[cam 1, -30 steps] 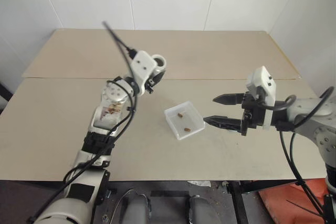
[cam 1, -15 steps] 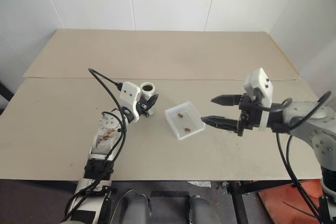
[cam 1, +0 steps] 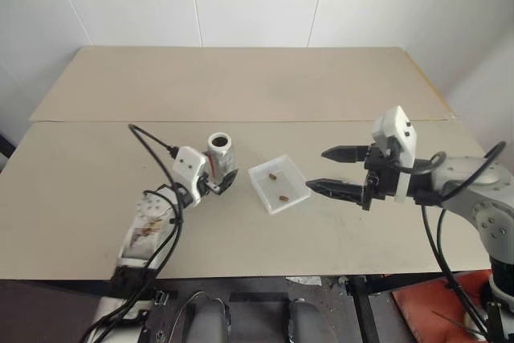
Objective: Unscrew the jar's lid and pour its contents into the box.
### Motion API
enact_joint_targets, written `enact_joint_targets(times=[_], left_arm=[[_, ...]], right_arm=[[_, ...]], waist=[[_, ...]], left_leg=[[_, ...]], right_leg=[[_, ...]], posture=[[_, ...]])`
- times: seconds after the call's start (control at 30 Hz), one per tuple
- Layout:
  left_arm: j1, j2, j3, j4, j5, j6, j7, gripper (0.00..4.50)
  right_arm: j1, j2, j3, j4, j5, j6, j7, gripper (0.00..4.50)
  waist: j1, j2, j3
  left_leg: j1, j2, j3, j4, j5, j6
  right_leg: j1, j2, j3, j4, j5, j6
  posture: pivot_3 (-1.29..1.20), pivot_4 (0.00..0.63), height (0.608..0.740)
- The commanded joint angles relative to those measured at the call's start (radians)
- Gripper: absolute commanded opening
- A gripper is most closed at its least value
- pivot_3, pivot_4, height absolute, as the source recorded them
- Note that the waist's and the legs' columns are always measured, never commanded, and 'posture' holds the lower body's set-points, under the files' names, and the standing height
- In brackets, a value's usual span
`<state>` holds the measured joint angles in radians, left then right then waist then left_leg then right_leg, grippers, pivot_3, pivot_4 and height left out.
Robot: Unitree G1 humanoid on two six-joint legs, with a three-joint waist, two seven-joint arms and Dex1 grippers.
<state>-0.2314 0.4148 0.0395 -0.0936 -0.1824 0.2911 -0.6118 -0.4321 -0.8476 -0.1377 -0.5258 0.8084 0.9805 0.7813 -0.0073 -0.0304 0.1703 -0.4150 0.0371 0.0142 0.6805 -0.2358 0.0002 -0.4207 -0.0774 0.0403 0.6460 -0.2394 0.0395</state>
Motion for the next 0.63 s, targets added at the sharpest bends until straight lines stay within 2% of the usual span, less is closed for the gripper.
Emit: enact_joint_targets(times=[0.03, 0.17, 0.33, 0.47, 0.63], left_arm=[[0.123, 0.114, 0.119, -0.194, -0.125, 0.072, -0.109, 4.49], [0.27, 0.297, 0.315, -0.314, -0.328, 0.125, -0.316, 4.49], [0.36, 0.463, 0.585, -0.3, -0.478, 0.061, -0.582, 4.49], [0.391, 0.538, 0.701, -0.236, -0.508, 0.059, -0.689, 4.49], [0.409, 0.538, 0.715, -0.231, -0.495, 0.04, -0.699, 4.49]], right_arm=[[0.046, -0.012, -0.072, -0.048, 0.019, -0.03, -0.006, 4.5], [0.124, -0.02, -0.107, -0.072, 0.004, -0.051, -0.004, 4.5], [0.201, -0.055, -0.178, -0.051, -0.003, -0.107, 0.058, 4.5], [0.228, -0.102, -0.217, -0.014, -0.017, -0.147, 0.115, 4.5], [0.22, -0.146, -0.198, 0.034, -0.044, -0.189, 0.169, 4.5]], waist=[[-0.004, 0.0, 0.0], [-0.006, 0.0, 0.0], [-0.002, 0.0, 0.0], [-0.005, 0.0, 0.0], [-0.006, 0.0, 0.0]], left_leg=[[0.0, 0.0, 0.0, 0.0, 0.0, 0.0], [0.001, 0.001, 0.001, -0.001, 0.0, 0.0], [0.005, 0.001, 0.003, -0.001, 0.0, 0.0], [0.005, 0.003, 0.004, -0.002, 0.0, 0.0], [0.007, 0.003, 0.007, -0.003, 0.0, 0.0]], right_leg=[[0.0, 0.0, 0.0, 0.0, 0.0, 0.0], [0.0, 0.0, 0.0, 0.0, 0.0, 0.0], [0.003, 0.0, -0.001, -0.001, -0.001, -0.001], [0.003, 0.001, 0.0, -0.002, -0.001, -0.001], [0.003, 0.001, 0.001, -0.002, -0.001, -0.001]], posture=[[0.0, 0.15, 0.74], [0.0, 0.15, 0.74], [0.0, 0.15, 0.74], [0.0, 0.15, 0.74], [0.0, 0.15, 0.74]])
